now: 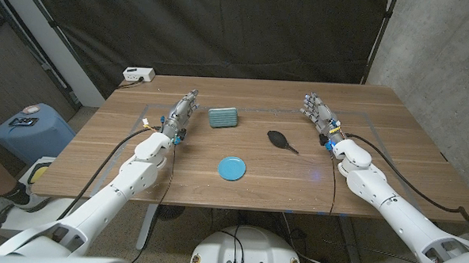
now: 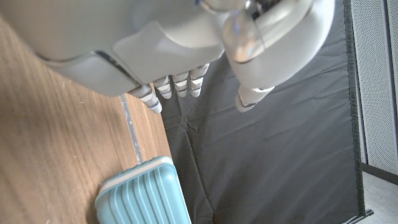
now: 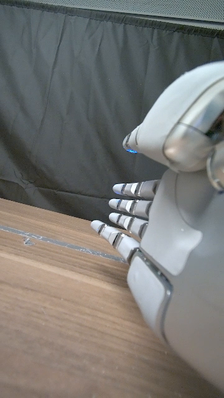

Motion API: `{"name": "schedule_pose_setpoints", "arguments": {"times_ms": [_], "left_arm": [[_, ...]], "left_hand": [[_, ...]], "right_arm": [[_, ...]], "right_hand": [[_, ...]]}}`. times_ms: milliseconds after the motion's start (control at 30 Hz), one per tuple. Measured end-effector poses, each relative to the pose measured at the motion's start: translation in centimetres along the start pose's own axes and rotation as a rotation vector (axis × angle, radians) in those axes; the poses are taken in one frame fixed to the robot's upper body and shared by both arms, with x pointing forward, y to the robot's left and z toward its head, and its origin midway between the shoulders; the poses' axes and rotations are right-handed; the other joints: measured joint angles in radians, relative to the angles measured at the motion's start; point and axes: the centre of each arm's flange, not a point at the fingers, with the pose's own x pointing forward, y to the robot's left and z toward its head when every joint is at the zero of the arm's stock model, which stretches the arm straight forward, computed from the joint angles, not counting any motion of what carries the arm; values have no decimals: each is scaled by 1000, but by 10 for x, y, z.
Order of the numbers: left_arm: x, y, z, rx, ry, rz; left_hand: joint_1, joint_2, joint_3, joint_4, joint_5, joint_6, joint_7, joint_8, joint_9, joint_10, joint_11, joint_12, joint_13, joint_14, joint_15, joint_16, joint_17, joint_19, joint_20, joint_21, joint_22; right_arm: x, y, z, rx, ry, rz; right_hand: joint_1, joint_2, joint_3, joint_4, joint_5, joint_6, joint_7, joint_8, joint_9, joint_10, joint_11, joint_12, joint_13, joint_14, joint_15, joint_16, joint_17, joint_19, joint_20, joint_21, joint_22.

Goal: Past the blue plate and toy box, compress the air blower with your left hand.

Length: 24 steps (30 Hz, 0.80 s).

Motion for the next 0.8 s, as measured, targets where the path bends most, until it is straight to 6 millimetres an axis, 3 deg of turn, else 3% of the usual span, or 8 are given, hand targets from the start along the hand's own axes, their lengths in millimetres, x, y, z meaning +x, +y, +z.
{"name": "schedule_pose_setpoints", "arguments": {"times_ms": [800], "left_arm": [[6,-14,18,53,-6,-43]], "left_hand": [[17,-17,11,-28,4,4,-4,0,0,0,0,0,0,0,0,0,-3,6,5,-12,0]], "right_arm": [[-5,-5,2,-4,-25,-4]], "right_hand": [[4,-4,11,-11,0,0,0,0,0,0,0,0,-9,0,0,0,-14,5,-5,-12,0]]}}
